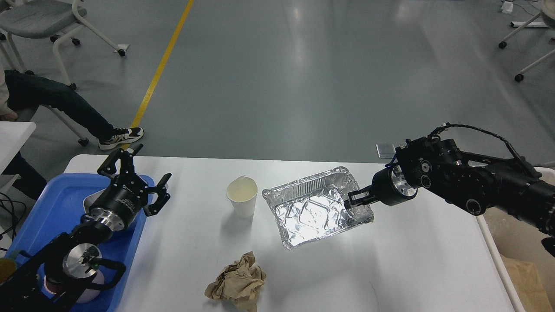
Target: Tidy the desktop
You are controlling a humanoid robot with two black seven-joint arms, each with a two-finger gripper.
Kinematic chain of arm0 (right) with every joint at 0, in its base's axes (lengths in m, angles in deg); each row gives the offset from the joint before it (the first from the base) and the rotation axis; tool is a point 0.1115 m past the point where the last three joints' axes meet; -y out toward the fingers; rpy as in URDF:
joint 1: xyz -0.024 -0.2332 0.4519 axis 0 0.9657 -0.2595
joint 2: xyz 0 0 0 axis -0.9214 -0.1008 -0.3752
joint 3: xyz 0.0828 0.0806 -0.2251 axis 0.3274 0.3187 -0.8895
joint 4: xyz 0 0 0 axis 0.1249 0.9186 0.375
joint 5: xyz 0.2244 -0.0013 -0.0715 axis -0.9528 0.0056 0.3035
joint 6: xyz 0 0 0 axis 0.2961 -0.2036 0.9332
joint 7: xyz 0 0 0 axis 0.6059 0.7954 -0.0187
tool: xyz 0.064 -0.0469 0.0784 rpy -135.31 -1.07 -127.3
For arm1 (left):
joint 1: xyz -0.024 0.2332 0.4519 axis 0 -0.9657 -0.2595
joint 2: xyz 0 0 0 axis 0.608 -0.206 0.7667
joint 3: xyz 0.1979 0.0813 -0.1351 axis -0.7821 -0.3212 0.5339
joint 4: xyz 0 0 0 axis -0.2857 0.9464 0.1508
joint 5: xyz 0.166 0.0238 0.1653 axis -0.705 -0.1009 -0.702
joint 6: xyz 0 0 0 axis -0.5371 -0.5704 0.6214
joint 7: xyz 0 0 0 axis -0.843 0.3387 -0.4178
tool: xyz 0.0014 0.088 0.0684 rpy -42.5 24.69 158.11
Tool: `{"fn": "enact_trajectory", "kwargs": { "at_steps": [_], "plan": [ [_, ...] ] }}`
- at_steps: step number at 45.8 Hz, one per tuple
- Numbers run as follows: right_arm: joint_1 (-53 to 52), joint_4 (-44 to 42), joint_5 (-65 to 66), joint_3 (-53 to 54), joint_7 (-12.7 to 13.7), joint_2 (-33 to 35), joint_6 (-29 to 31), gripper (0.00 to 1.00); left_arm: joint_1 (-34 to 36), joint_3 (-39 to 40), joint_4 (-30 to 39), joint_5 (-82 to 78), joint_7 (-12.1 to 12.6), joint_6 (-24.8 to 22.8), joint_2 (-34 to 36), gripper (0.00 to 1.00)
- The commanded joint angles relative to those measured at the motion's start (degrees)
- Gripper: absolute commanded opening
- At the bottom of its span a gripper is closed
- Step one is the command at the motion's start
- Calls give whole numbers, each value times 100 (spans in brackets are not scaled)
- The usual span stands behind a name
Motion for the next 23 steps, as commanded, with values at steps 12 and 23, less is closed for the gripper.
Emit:
{"fn": "enact_trajectory", "kwargs": {
  "at_steps": [12, 23],
  "plan": [
    [47, 1, 1, 0, 0, -23, -30, 0, -385, -721, 865, -1557, -99, 567, 2718, 97],
    [38, 1, 1, 0, 0, -50, -39, 0, -1009, -721, 1647, -2165, -732, 1059, 4468, 97]
  ]
}}
